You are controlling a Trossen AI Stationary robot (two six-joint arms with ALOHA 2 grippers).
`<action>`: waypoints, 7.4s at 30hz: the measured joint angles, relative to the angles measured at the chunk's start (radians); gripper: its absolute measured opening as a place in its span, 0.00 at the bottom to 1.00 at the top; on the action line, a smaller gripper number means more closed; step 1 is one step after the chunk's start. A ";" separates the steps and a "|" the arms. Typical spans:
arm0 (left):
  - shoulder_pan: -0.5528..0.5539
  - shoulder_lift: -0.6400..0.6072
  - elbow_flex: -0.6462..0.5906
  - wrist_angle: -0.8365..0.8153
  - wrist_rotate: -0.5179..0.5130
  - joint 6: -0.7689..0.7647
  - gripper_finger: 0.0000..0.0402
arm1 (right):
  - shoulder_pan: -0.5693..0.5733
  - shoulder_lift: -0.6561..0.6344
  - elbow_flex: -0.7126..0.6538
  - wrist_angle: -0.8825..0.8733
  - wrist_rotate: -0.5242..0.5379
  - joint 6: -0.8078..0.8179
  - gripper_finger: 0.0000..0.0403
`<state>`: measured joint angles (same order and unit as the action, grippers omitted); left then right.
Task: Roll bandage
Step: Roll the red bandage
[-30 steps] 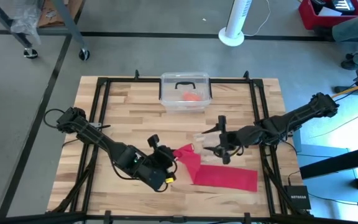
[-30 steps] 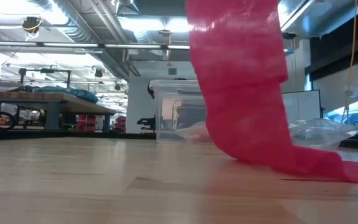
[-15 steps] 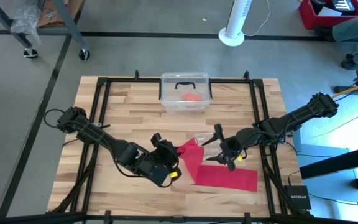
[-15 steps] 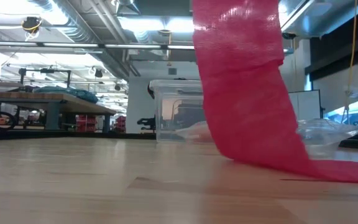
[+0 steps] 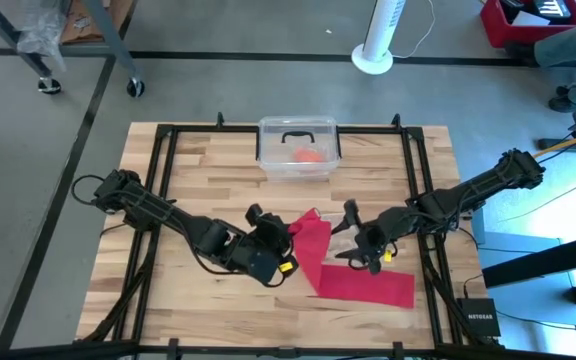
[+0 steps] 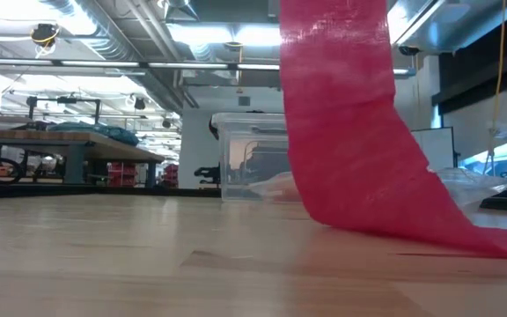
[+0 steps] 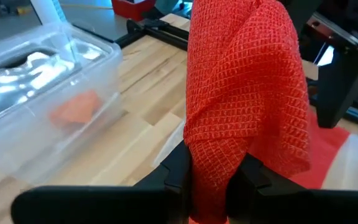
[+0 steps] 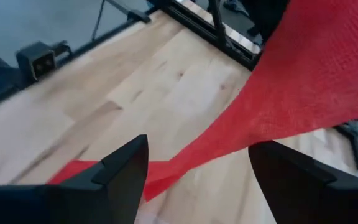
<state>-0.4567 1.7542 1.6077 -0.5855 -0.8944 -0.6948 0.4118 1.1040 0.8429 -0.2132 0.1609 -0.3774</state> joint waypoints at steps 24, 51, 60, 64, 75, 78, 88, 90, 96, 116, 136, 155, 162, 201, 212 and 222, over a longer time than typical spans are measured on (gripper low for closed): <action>0.065 0.000 0.000 -0.011 0.084 0.572 0.13 | -0.074 -0.094 -0.001 0.114 0.153 0.081 0.69; 0.059 0.000 0.000 0.025 -0.114 1.085 0.13 | -0.072 0.003 0.022 0.184 0.267 0.224 0.69; 0.049 0.001 0.000 0.013 -0.102 1.099 0.13 | -0.071 -0.057 0.022 0.126 0.256 0.213 0.69; 0.049 0.001 0.000 0.024 -0.103 1.095 0.13 | -0.073 -0.054 0.022 0.132 0.266 0.212 0.69; 0.044 0.001 0.000 0.029 -0.086 1.084 0.13 | -0.072 0.001 0.022 0.181 0.258 0.208 0.69; 0.037 0.001 0.000 0.040 -0.084 1.076 0.13 | -0.071 0.005 0.022 0.214 0.221 0.208 0.69; 0.017 0.001 -0.001 0.039 -0.089 1.011 0.13 | -0.070 0.022 0.022 0.219 0.209 0.209 0.35; 0.017 0.001 -0.002 0.034 -0.088 0.961 0.13 | -0.070 0.022 0.022 0.218 0.209 0.209 0.23; 0.001 0.001 0.005 0.014 -0.075 0.826 0.19 | -0.054 0.015 0.022 0.216 0.254 0.213 0.05; -0.254 0.031 0.020 0.024 -0.132 0.279 0.50 | 0.315 0.089 0.184 0.334 0.699 0.190 0.02; -0.216 0.052 -0.065 0.300 -0.051 0.497 0.48 | 0.305 0.321 0.183 0.628 0.673 0.055 0.03; -0.292 0.054 -0.038 0.272 0.157 0.625 0.01 | 0.341 0.307 0.183 0.622 0.804 -0.005 0.04; -0.417 0.031 0.063 0.300 0.087 0.710 0.00 | 0.360 0.292 0.183 0.569 0.870 -0.071 0.04; -0.345 0.004 0.065 -0.036 0.350 0.182 0.38 | 0.355 0.292 0.183 0.682 0.868 -0.066 0.04; -0.442 -0.027 0.068 -0.165 -0.070 0.210 0.33 | 0.354 0.292 0.183 0.675 0.737 -0.037 0.04; -0.404 -0.016 0.067 -0.139 -0.108 0.226 0.33 | 0.354 0.292 0.183 0.616 0.618 0.054 0.04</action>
<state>-0.8604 1.7382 1.6745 -0.7247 -1.0024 -0.4690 0.7654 1.3960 1.0264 0.4025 0.7792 -0.3234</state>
